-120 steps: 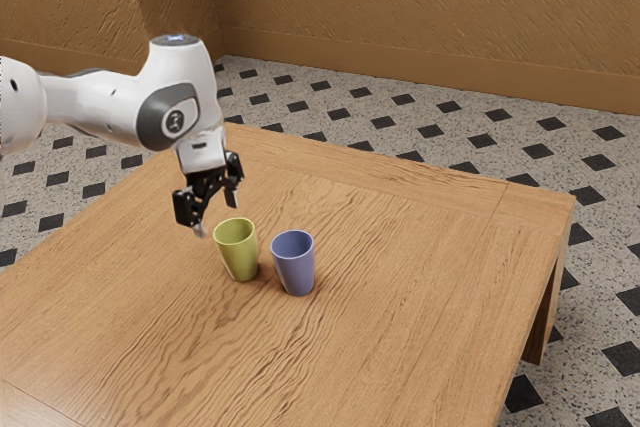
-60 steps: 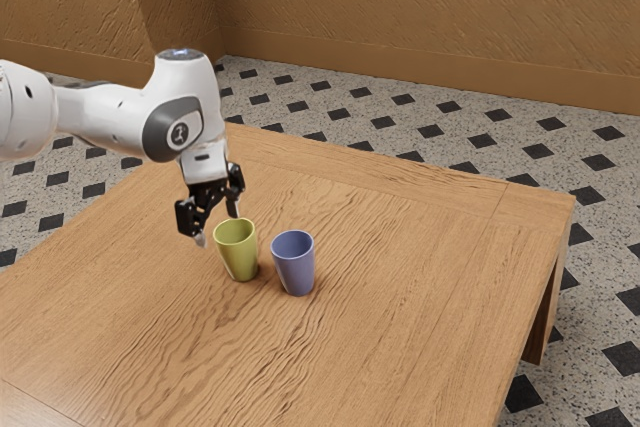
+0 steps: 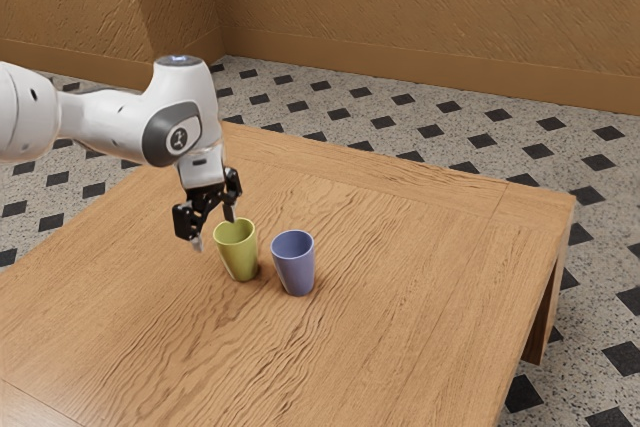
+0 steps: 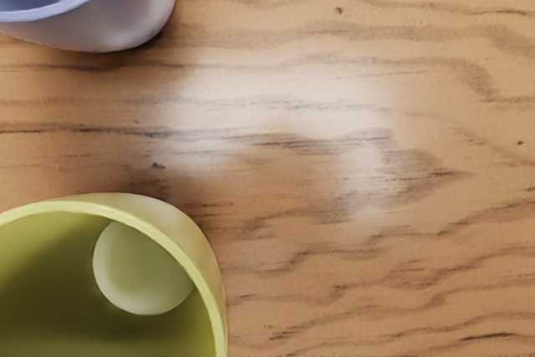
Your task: Place the left cup onto the right cup
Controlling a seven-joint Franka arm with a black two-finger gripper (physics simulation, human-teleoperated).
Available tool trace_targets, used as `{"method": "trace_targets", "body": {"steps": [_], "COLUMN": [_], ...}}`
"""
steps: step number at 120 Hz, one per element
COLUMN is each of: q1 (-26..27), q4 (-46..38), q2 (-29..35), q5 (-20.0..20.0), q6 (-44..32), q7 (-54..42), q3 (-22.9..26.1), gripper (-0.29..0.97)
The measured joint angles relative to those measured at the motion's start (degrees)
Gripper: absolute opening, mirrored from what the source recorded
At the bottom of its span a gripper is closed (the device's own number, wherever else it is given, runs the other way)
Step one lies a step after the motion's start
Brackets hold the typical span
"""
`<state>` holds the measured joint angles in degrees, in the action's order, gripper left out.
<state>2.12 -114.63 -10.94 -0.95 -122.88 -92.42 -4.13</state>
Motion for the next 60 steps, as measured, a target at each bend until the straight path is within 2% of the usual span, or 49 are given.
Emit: {"method": "trace_targets", "body": {"steps": [60], "q1": [0.08], "q4": [-0.37], "q2": [-1.16], "q5": [-0.07], "q6": [-1.23], "q7": [-0.24], "q3": [0.00], "gripper": [0.68]}}
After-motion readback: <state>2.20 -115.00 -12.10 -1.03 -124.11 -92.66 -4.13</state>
